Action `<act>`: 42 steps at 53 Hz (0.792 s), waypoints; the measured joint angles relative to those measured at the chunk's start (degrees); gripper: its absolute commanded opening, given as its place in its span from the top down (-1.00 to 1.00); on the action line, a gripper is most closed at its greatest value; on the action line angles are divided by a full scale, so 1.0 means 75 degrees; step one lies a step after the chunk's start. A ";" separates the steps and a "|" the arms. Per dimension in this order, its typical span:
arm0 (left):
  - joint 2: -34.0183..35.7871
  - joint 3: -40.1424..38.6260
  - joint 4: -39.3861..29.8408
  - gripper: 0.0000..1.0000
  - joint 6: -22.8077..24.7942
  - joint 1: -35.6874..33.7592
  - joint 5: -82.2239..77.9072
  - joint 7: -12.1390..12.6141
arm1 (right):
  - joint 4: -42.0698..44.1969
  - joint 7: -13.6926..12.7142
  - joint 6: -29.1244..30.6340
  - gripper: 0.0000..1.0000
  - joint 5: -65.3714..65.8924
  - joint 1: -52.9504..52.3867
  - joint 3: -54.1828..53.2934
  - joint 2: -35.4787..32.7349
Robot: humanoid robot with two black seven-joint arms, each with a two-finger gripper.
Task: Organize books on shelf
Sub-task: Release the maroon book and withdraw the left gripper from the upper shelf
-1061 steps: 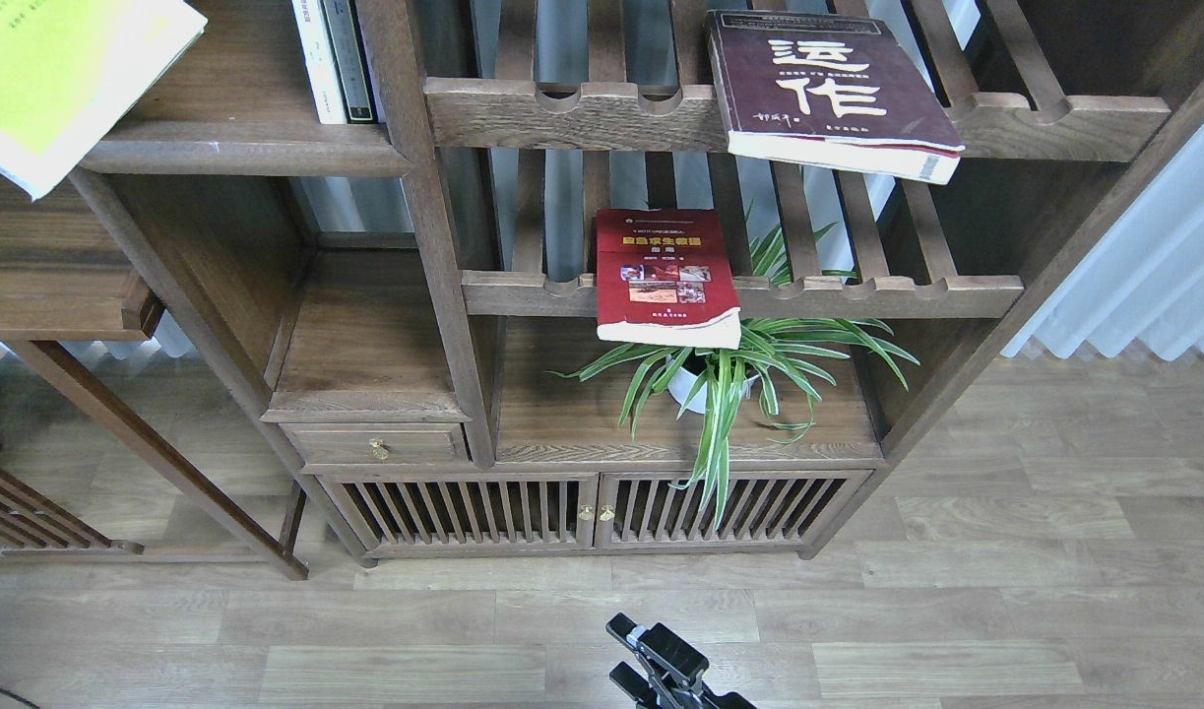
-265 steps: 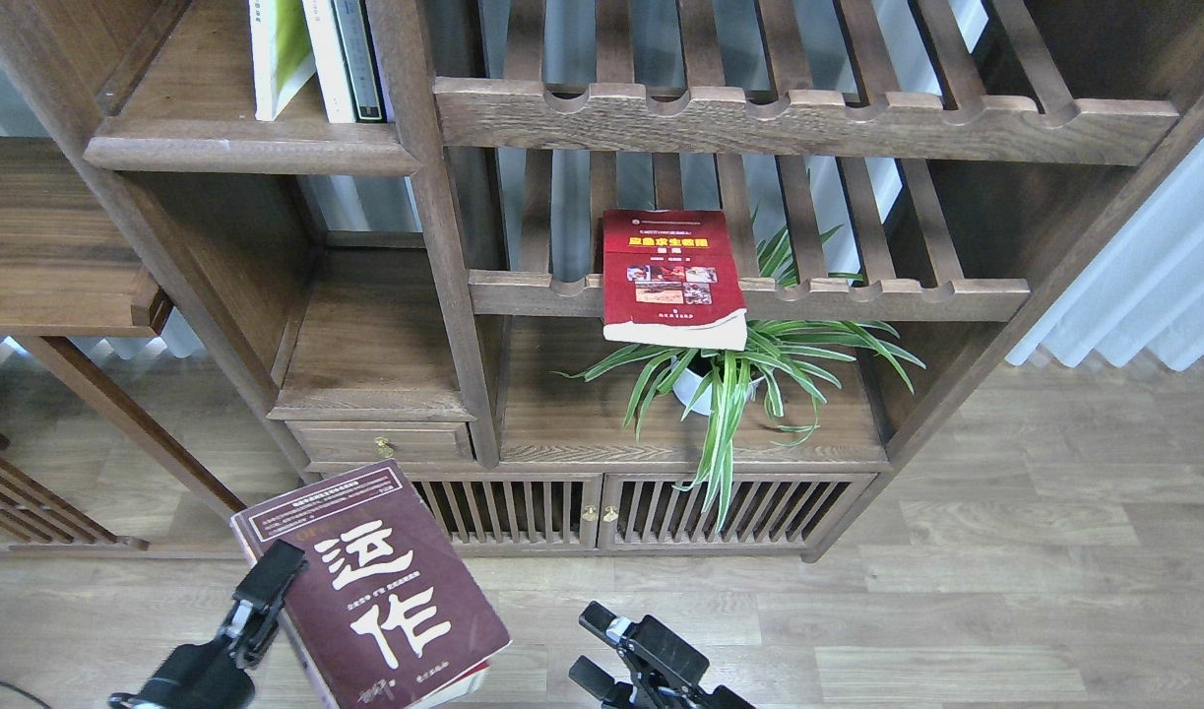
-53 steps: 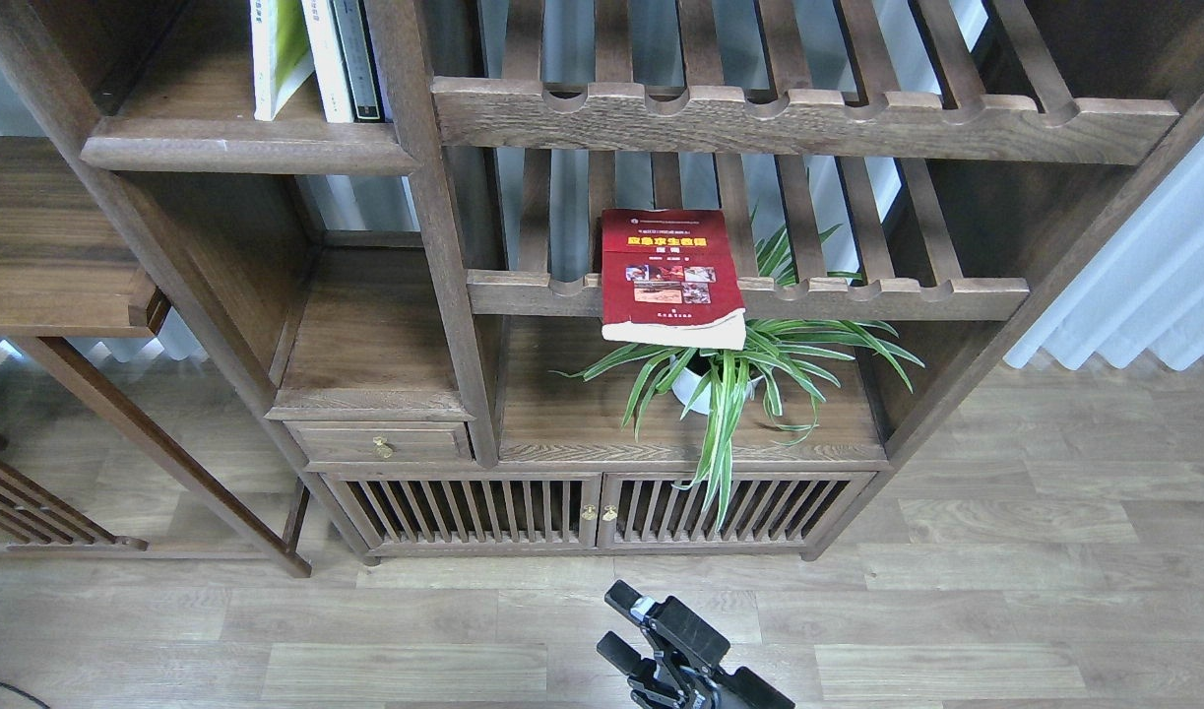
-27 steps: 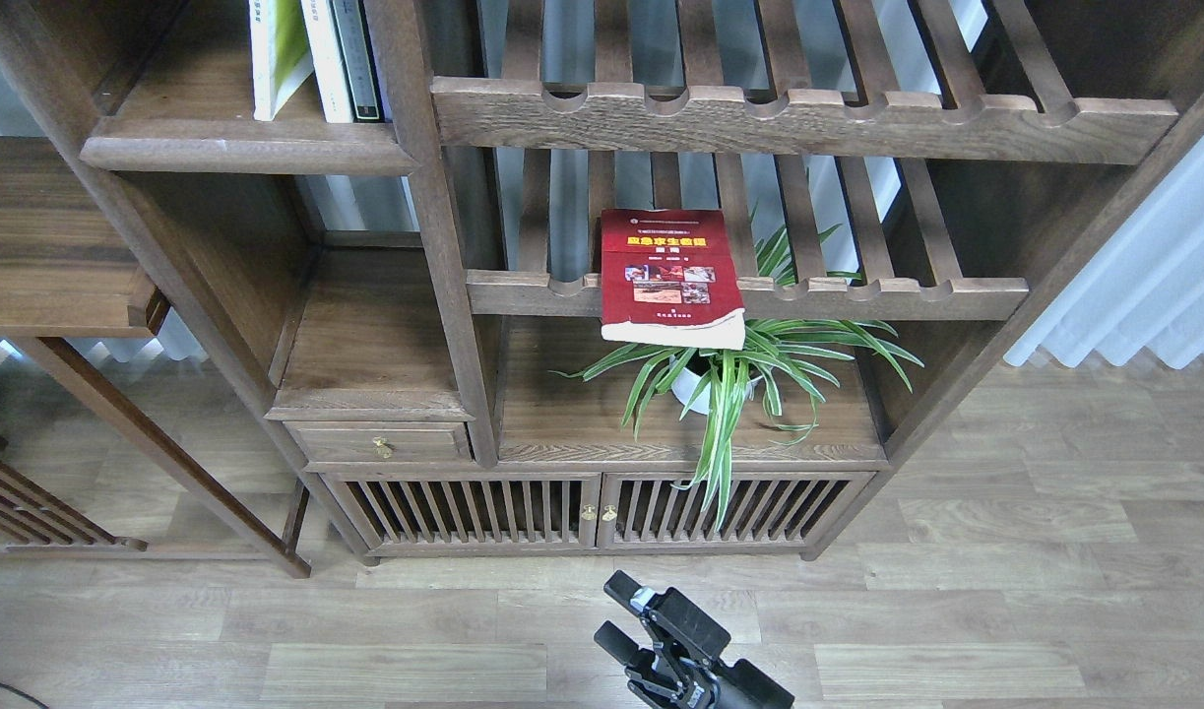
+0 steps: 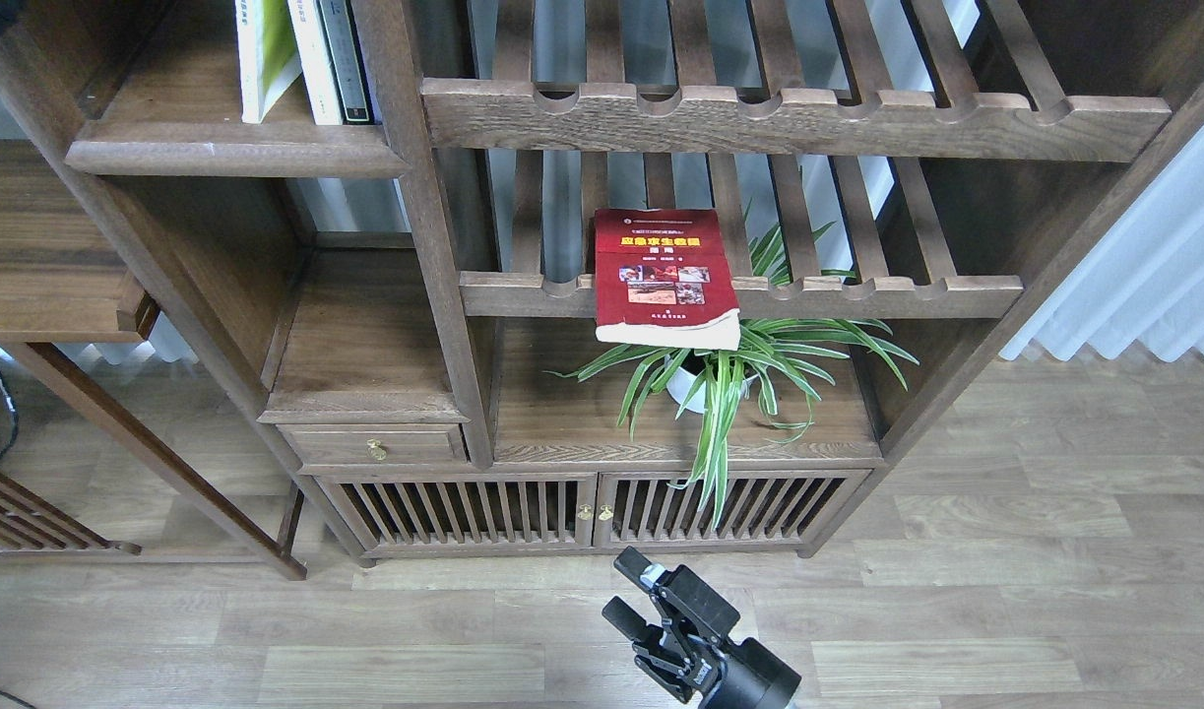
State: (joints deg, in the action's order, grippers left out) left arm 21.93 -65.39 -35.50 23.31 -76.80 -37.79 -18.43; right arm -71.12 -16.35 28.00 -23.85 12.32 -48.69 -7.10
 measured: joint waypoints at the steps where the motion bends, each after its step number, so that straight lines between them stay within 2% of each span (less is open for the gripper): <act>1: -0.0017 0.0010 0.0039 0.89 -0.0034 0.0000 0.0005 -0.0031 | -0.0015 0.0000 0.0000 -0.94 -0.0001 0.0000 0.0000 -0.0001; 24: -0.0070 0.0646 0.0510 0.93 -0.0036 0.0144 0.0067 -0.0473 | -0.0067 0.0001 0.0000 -0.94 -0.0010 0.0015 0.0000 0.0081; 35: -0.0129 0.1104 0.0775 0.93 -0.0110 0.0150 0.0066 -0.1138 | -0.0148 0.0001 0.0000 -0.94 -0.0010 0.0149 -0.0127 0.0086; 42: -0.0275 0.1192 0.0970 0.93 -0.0130 0.0150 0.0056 -0.1264 | -0.0161 0.0001 0.0000 -0.94 -0.0010 0.0192 -0.0249 0.0081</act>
State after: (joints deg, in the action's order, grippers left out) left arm 19.87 -56.45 -28.22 22.33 -75.68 -37.37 -27.91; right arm -72.33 -16.34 28.00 -23.92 13.76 -50.56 -6.49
